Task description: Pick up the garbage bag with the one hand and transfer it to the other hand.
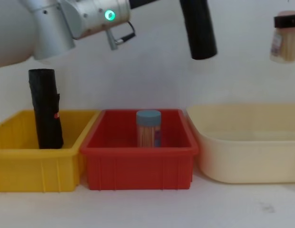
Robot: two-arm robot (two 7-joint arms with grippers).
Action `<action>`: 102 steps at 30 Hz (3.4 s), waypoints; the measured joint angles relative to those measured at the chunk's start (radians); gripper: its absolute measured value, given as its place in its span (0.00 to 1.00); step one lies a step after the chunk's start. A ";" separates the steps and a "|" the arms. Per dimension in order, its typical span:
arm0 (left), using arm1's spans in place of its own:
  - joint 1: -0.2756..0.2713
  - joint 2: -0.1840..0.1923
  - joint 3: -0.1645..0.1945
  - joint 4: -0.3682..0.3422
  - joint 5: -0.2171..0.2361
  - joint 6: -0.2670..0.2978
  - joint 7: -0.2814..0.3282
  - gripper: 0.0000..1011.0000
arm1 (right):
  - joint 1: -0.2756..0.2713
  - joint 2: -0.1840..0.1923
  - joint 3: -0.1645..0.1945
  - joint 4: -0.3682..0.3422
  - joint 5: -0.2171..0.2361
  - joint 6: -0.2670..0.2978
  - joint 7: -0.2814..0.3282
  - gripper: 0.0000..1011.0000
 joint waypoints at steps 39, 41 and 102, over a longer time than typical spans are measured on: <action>-0.154 -0.145 0.046 0.375 -0.006 -0.108 -0.140 0.36 | -0.068 0.043 0.052 -0.048 0.068 0.051 0.108 0.99; -0.155 -0.146 0.046 0.379 -0.006 -0.109 -0.142 0.36 | -0.064 0.049 0.049 -0.049 0.076 0.047 0.130 0.99; -0.161 -0.152 0.048 0.393 -0.006 -0.112 -0.146 0.36 | 0.183 0.046 -0.202 0.117 -0.025 0.111 0.313 0.99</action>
